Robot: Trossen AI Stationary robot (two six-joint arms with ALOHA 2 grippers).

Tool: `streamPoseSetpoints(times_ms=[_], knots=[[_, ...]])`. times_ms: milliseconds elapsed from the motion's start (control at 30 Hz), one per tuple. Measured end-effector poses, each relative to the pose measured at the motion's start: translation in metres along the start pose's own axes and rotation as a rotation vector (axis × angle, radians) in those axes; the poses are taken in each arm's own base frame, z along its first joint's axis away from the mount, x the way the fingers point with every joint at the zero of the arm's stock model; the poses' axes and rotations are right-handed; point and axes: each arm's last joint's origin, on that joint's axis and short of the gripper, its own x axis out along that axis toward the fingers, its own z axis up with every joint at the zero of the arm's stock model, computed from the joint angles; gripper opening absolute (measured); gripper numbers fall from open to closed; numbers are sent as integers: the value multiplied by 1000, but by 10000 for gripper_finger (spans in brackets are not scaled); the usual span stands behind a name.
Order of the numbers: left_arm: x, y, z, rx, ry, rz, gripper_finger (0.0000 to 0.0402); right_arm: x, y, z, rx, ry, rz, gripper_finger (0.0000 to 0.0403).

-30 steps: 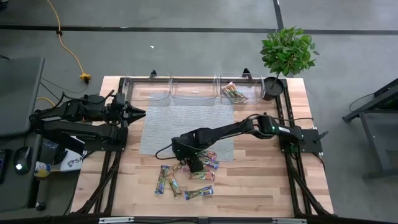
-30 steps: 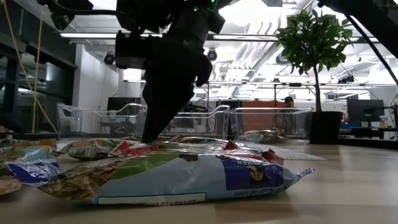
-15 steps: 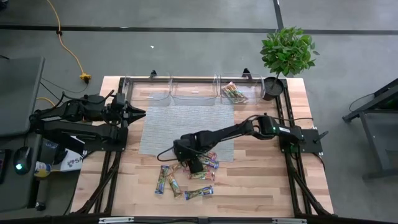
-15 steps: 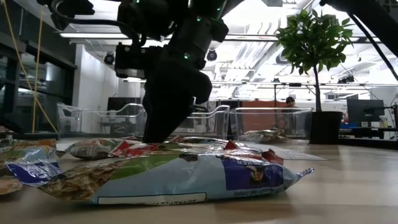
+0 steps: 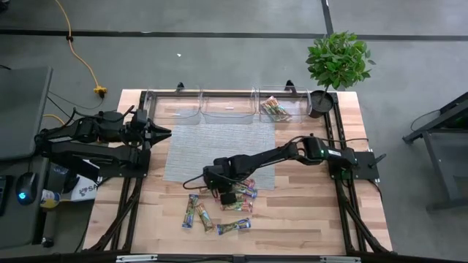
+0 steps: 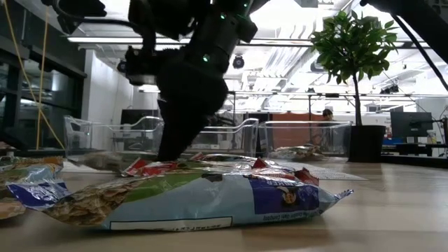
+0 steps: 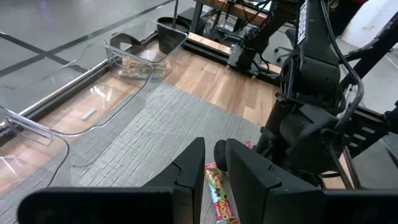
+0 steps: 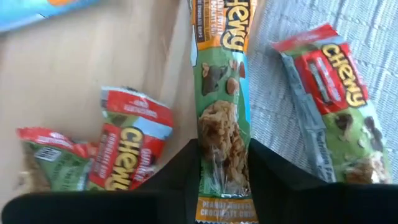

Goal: Pick and place Granola Bars by type
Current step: Put the yellow granola bar into the right transparent bin

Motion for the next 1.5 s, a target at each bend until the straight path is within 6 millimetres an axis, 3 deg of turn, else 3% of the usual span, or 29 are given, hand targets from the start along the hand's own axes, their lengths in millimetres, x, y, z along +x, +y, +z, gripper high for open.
streamPoseSetpoints(times_ms=[233,400,567,733,933,1100,1233,1500], knots=[[0,0,0,0,0,0,66,-39,0,23,83,-117,-27,93],[0,0,0,0,1,0,66,-83,-14,28,183,-160,-211,93],[0,0,0,0,0,0,66,-134,-48,15,331,-126,-447,93],[0,0,0,5,0,0,66,-187,-93,-12,546,-67,-622,93],[0,0,0,8,-2,5,66,-225,-153,-49,744,21,-726,93],[0,0,0,8,-2,5,66,-239,-195,-79,863,117,-725,93],[0,0,0,8,-2,5,66,-238,-216,-102,939,198,-697,94],[0,0,0,8,-2,6,66,-204,-230,-144,1007,404,-614,94]])
